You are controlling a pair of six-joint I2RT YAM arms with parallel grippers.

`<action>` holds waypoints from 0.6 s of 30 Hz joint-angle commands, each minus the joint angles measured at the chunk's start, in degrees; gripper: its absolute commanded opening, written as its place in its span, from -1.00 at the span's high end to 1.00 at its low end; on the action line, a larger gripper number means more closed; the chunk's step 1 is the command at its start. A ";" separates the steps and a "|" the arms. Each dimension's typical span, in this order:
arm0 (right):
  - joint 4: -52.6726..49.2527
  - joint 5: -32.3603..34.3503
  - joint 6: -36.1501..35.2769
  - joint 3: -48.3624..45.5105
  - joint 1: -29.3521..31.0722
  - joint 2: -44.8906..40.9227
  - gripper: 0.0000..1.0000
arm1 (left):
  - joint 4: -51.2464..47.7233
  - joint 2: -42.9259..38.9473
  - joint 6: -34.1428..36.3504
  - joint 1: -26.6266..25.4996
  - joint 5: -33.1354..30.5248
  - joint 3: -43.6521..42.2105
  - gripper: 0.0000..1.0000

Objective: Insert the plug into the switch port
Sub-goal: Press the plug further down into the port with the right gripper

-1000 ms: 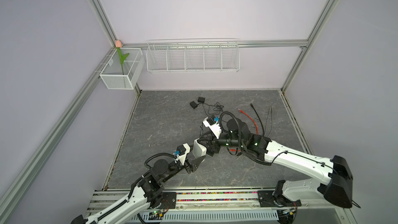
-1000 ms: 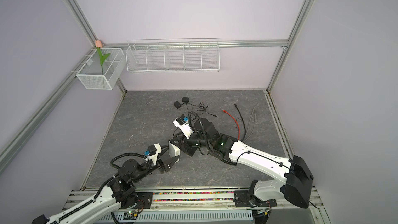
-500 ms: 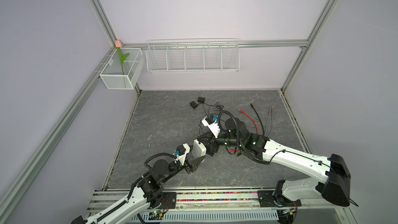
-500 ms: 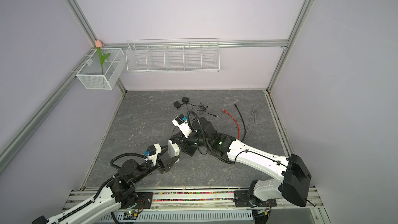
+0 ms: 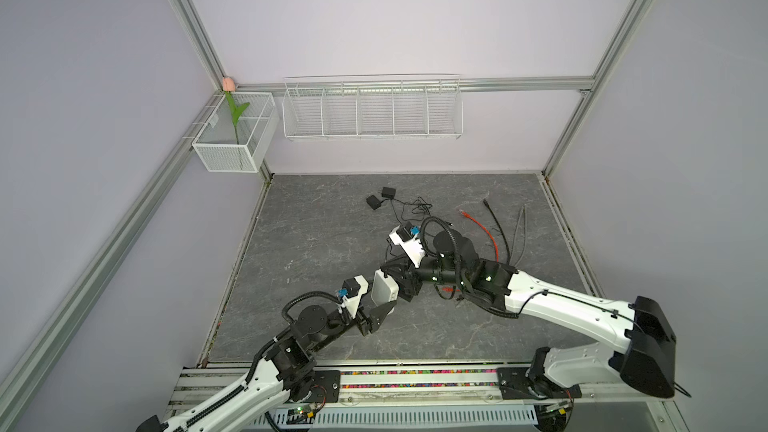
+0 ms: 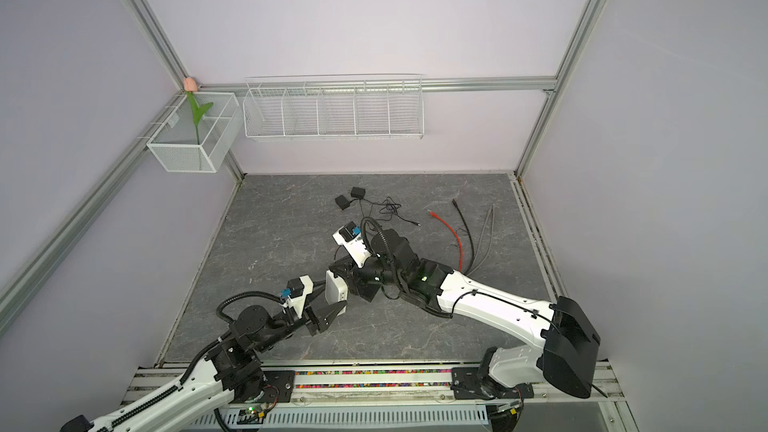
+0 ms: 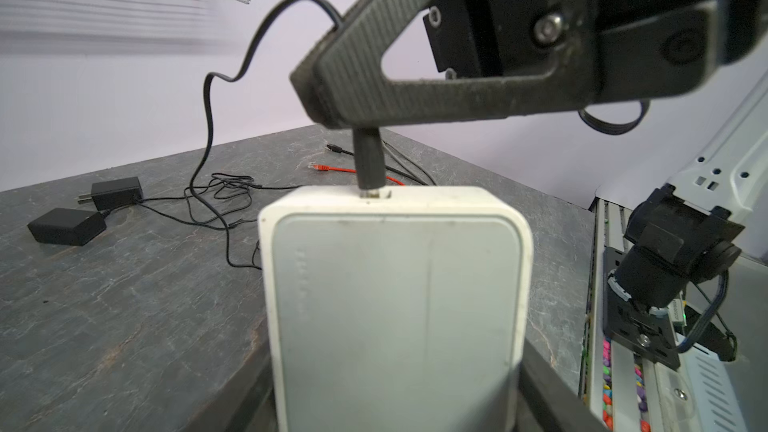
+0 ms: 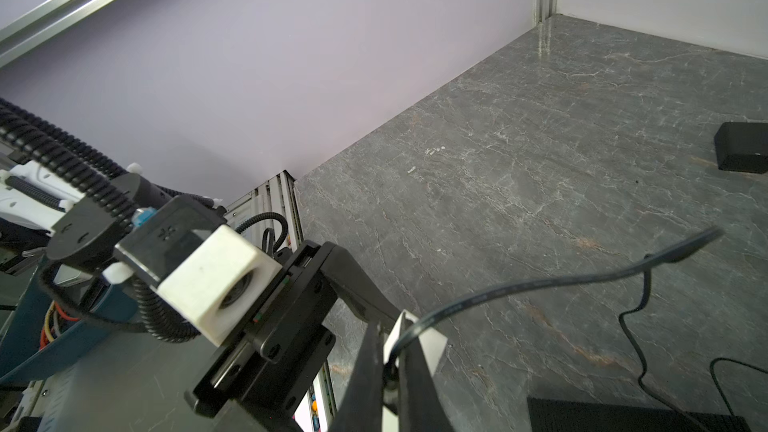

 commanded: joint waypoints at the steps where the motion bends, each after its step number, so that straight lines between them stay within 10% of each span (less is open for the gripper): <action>1: -0.67 1.16 0.05 -2.89 1.25 1.38 0.87 | 5.97 -0.73 -0.34 -0.11 -0.18 3.46 1.00; 18: 2.67 3.89 2.21 -8.23 3.25 3.72 0.87 | 6.85 -4.46 -0.65 -0.10 -2.76 4.22 1.00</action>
